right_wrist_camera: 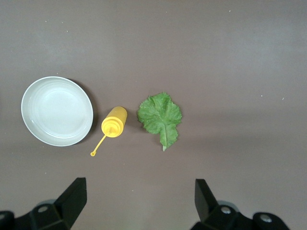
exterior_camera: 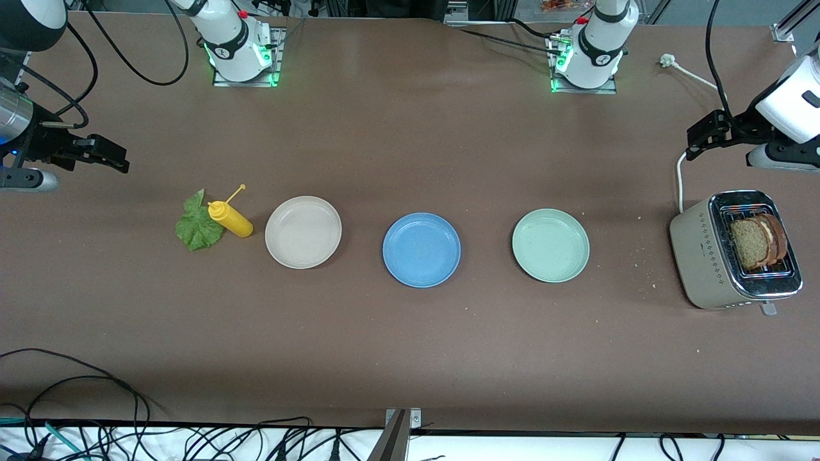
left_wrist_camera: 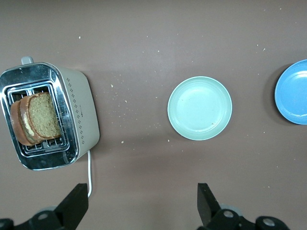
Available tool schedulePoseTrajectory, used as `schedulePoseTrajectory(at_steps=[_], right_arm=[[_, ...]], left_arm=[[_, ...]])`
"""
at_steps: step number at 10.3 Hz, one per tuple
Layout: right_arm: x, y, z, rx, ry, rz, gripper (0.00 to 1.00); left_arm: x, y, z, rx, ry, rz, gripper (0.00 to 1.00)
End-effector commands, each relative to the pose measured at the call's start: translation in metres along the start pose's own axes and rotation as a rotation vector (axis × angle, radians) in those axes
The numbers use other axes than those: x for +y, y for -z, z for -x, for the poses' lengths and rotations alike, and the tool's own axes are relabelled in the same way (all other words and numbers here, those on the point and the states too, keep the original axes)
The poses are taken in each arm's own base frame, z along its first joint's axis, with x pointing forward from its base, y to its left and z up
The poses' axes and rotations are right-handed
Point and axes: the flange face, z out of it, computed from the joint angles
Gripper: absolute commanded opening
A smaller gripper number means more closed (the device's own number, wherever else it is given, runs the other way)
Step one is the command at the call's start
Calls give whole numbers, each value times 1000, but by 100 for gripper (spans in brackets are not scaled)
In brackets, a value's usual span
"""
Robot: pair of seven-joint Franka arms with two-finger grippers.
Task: Make sandwich in blue plate with both arms
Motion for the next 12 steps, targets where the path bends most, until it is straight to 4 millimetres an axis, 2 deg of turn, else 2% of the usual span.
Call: schedulePoseTrajectory(at_steps=[1, 6, 7, 9, 12], right_arm=[[-2, 5, 5, -8, -50, -13, 100], [-1, 6, 0, 9, -61, -12, 100], [-4, 11, 1, 14, -49, -4, 100], [0, 33, 1, 56, -42, -13, 100], [0, 38, 4, 59, -41, -13, 100]], left_arm=[[-6, 4, 2, 16, -2, -34, 100], [-13, 4, 3, 17, 10, -33, 100], [-20, 4, 4, 17, 21, -32, 100], [-20, 4, 4, 17, 21, -32, 100], [-21, 4, 4, 15, 23, -32, 100]])
